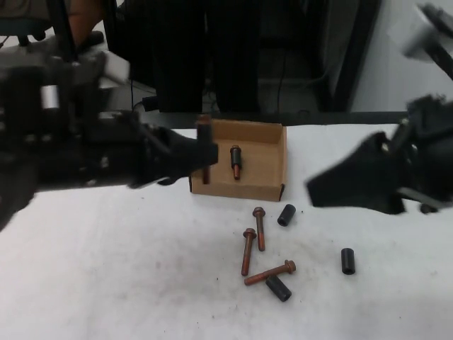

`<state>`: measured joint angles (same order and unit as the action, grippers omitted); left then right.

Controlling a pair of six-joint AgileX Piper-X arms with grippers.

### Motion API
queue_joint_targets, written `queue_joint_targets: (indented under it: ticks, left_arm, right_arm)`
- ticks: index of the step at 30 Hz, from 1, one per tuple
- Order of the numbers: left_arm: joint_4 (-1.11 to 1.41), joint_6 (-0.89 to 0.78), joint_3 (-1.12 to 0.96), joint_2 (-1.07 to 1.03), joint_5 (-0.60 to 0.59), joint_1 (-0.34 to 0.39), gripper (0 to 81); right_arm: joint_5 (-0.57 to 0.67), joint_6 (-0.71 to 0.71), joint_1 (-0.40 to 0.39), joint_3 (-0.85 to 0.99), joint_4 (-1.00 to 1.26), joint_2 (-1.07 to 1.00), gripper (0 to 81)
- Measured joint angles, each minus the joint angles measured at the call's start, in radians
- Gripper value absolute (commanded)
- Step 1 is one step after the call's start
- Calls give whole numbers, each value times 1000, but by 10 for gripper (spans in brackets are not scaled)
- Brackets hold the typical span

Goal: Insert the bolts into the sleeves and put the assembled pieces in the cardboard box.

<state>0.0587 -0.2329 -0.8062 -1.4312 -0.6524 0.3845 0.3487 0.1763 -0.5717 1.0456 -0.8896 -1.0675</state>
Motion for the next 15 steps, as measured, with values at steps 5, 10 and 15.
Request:
queue_joint_targets:
  ticks: [5,10,15]
  left_arm:
    - [11,-4,-191,-264,11,0,8]
    - [9,-19,-378,-474,25,0,8]
    - [-12,-33,-554,-646,39,0,8]
  right_arm:
    - [-100,-114,83,0,-141,0,324]
    - [-127,-146,114,0,-174,0,116]
    - [-127,-149,116,0,-174,0,0]
